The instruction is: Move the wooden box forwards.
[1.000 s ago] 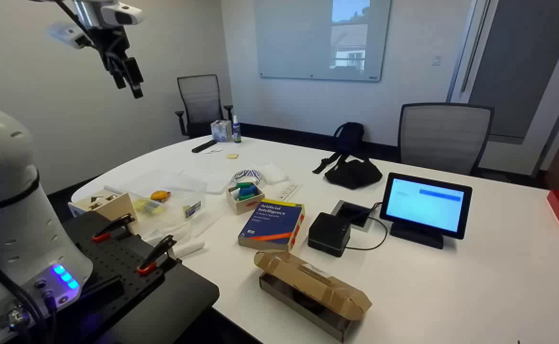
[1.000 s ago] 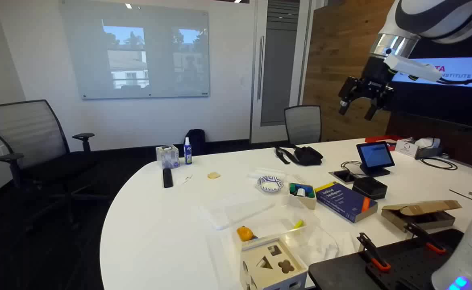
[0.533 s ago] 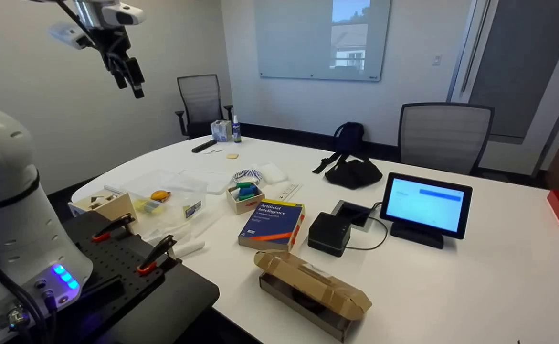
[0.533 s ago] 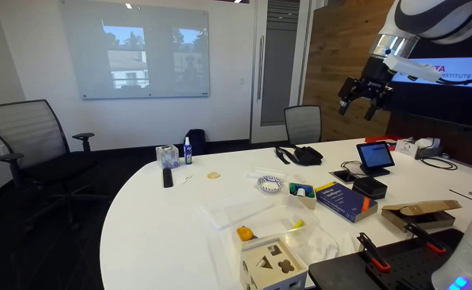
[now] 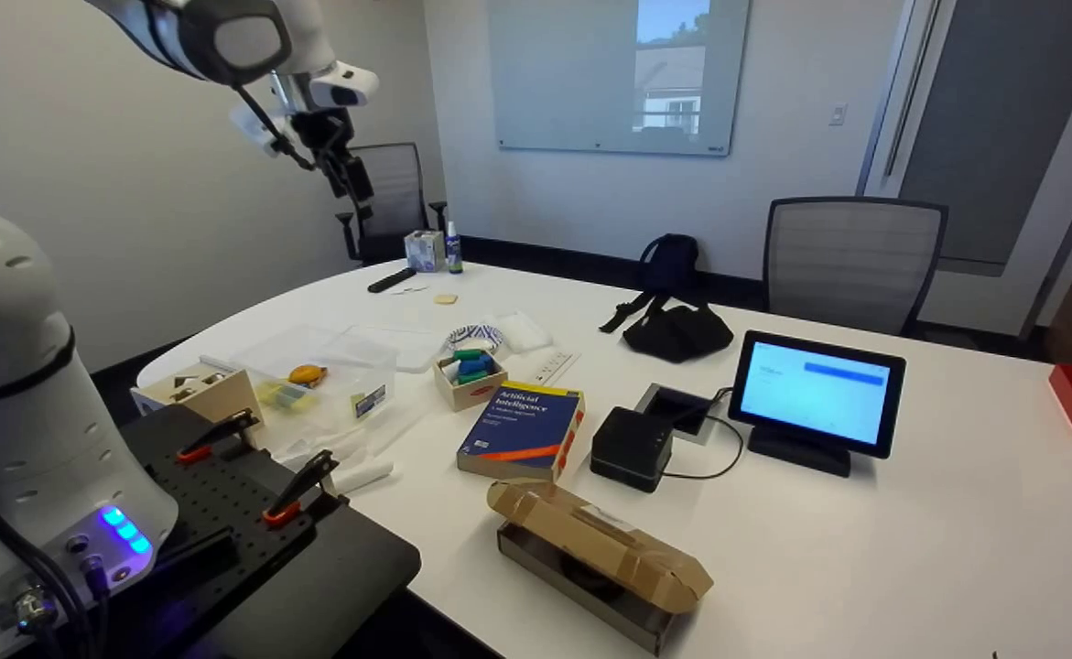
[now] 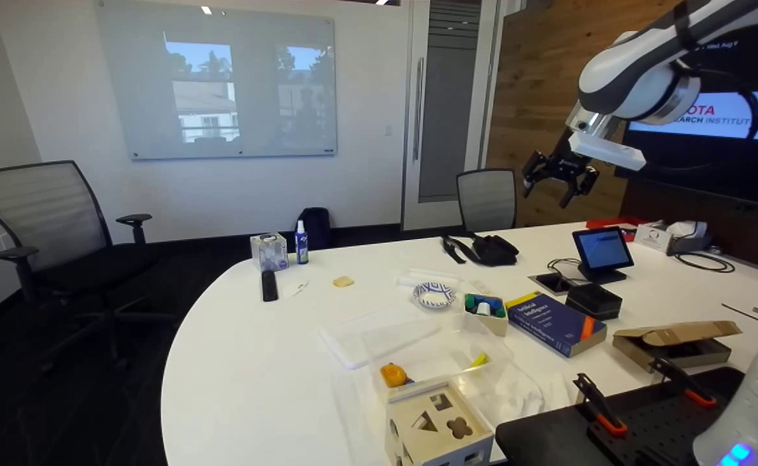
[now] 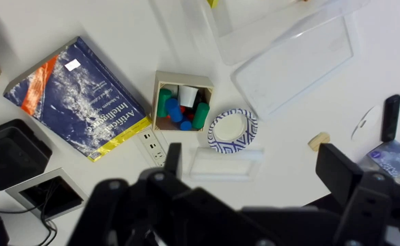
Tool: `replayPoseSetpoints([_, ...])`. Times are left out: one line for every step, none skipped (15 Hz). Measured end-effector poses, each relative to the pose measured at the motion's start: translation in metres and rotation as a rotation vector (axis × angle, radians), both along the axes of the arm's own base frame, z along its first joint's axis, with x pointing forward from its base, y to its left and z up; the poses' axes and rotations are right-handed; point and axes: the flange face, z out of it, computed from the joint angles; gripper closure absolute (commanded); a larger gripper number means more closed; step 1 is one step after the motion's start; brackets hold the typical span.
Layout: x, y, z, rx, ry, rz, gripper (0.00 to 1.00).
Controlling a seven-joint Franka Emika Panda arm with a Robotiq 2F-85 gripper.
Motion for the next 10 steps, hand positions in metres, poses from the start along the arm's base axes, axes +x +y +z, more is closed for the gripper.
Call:
replayPoseSetpoints([0.015, -0.009, -0.01, 0.0, 0.001, -0.026, 0.0])
replayPoseSetpoints([0.03, -0.018, -0.021, -0.001, 0.007, -0.049, 0.0])
replayPoseSetpoints([0.045, -0.026, -0.032, -0.003, 0.019, -0.066, 0.0])
replayPoseSetpoints([0.059, -0.033, -0.044, -0.004, 0.035, -0.081, 0.0])
replayPoseSetpoints([0.074, -0.039, -0.057, -0.007, 0.051, -0.094, 0.0])
replayPoseSetpoints([0.089, -0.045, -0.07, -0.011, 0.069, -0.105, 0.0])
replayPoseSetpoints([0.103, -0.051, -0.084, -0.015, 0.088, -0.114, 0.0])
replayPoseSetpoints([0.118, -0.057, -0.099, -0.019, 0.107, -0.122, 0.0])
replayPoseSetpoints([0.132, -0.062, -0.114, -0.023, 0.125, -0.131, 0.0])
replayPoseSetpoints([0.146, -0.069, -0.131, -0.026, 0.143, -0.139, 0.0])
